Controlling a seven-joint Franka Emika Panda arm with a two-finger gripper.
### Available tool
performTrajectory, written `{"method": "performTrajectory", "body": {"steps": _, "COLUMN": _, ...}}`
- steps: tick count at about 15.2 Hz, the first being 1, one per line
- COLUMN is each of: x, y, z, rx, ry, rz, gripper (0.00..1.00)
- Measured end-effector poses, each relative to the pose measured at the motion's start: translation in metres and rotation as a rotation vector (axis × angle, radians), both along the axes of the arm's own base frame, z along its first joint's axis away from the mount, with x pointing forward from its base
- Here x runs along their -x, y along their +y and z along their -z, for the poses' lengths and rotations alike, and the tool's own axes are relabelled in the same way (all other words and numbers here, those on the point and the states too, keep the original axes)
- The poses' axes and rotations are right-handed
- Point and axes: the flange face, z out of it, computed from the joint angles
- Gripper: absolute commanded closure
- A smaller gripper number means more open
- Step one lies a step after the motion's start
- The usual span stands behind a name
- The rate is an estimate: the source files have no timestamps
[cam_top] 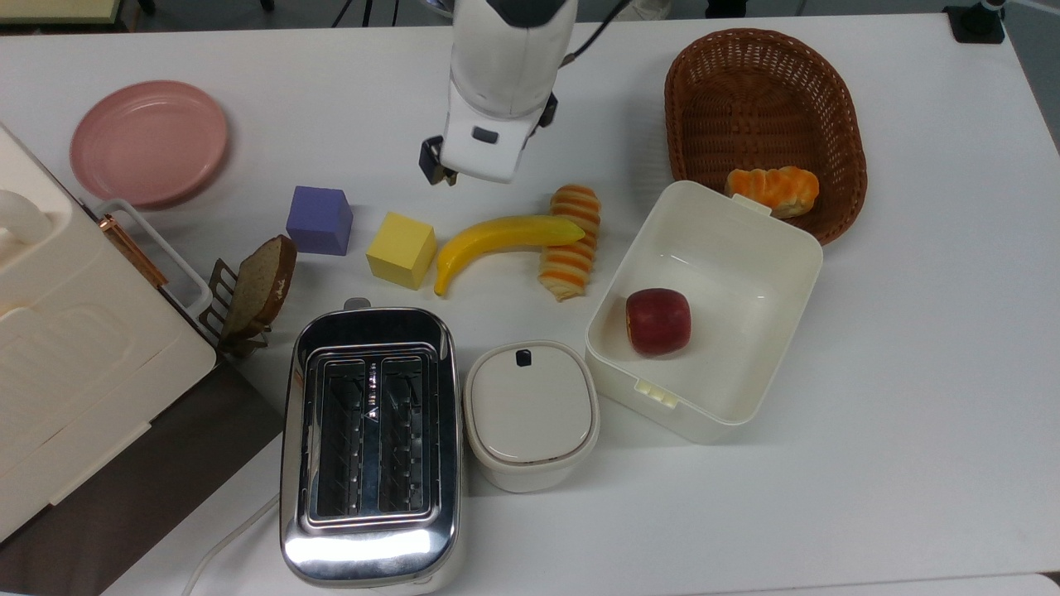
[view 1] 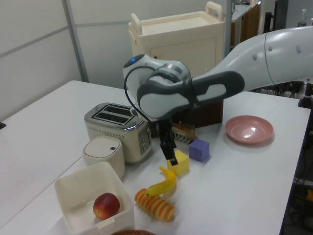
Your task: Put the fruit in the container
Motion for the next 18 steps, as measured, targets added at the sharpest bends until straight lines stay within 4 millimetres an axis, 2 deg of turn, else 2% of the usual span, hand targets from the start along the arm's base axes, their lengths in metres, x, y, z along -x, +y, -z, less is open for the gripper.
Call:
{"method": "performTrajectory", "body": {"steps": 4, "x": 0.000, "y": 0.023, "z": 0.030, "rx": 0.040, "ry": 0.038, "rz": -0.156, "gripper": 0.06}}
{"method": "performTrajectory", "body": {"steps": 8, "x": -0.007, "y": 0.048, "z": 0.073, "rx": 0.079, "ry": 0.026, "rz": -0.232, "gripper": 0.10}}
{"method": "performTrajectory", "body": {"steps": 11, "x": -0.013, "y": 0.050, "z": 0.095, "rx": 0.103, "ry": 0.023, "rz": -0.256, "gripper": 0.22}}
{"method": "performTrajectory", "body": {"steps": 14, "x": -0.014, "y": 0.050, "z": 0.108, "rx": 0.111, "ry": 0.033, "rz": -0.264, "gripper": 0.45}}
{"method": "performTrajectory", "body": {"steps": 18, "x": -0.012, "y": 0.064, "z": 0.117, "rx": 0.119, "ry": 0.045, "rz": -0.292, "gripper": 0.59}}
